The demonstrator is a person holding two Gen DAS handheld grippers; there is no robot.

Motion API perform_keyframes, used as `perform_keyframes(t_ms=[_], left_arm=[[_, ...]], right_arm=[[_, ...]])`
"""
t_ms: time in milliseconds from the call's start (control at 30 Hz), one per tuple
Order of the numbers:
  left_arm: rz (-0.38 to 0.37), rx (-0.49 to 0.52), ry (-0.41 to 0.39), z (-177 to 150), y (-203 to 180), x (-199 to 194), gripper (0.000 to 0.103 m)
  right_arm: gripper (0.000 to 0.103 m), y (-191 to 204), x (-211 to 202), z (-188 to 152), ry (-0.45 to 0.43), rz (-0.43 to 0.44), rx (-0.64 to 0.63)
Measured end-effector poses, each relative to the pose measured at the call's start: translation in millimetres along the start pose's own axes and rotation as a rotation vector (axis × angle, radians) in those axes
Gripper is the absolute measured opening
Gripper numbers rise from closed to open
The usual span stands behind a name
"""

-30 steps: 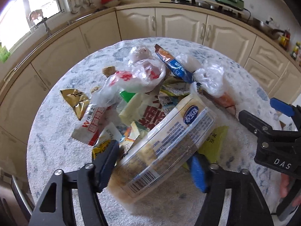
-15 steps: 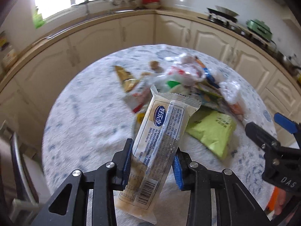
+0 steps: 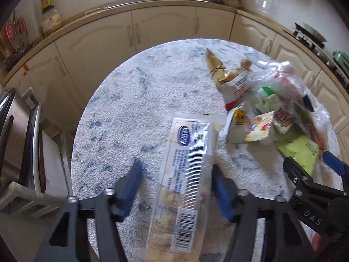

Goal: Collect trash
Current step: 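Grasp the green snack bag with the right tool and lift it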

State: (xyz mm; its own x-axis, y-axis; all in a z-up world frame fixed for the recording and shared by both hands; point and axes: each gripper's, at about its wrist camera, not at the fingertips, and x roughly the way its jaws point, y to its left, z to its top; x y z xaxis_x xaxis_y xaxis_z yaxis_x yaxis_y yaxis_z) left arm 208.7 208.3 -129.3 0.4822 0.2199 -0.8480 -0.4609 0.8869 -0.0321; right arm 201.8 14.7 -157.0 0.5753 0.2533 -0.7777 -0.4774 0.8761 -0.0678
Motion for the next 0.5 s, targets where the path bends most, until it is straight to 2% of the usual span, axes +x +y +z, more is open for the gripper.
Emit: perform_keyframes(t_ms=[100, 167, 200, 233, 300, 500], left_arm=[[0.011, 0.007, -0.019, 0.9, -5.4, 2.7, 0.063], [0.003, 0.010, -0.033, -0.4, -3.7, 3.8, 0.055], [-0.003, 0.013, -0.046, -1.7, -3.4, 1.8, 0.038], [-0.015, 0.012, -0.045, -2.3, -2.7, 0.5, 0.032], [-0.021, 0.009, -0.037, -4.0, -1.3, -2.3, 0.032], [-0.032, 0.023, -0.041, -8.7, -5.1, -13.7, 0.032]], right_arm=[[0.095, 6.9, 1.9, -2.4, -0.029, 0.036, -0.018], [0.076, 7.2, -0.3, -5.2, -0.030, 0.101, -0.001], [0.065, 5.6, -1.6, -5.9, -0.027, 0.132, 0.008], [0.052, 5.6, -3.0, -6.5, -0.033, 0.129, 0.010], [0.036, 5.9, -5.9, -8.1, -0.039, 0.135, 0.011], [0.027, 3.0, -13.2, -12.1, -0.038, 0.144, 0.035]])
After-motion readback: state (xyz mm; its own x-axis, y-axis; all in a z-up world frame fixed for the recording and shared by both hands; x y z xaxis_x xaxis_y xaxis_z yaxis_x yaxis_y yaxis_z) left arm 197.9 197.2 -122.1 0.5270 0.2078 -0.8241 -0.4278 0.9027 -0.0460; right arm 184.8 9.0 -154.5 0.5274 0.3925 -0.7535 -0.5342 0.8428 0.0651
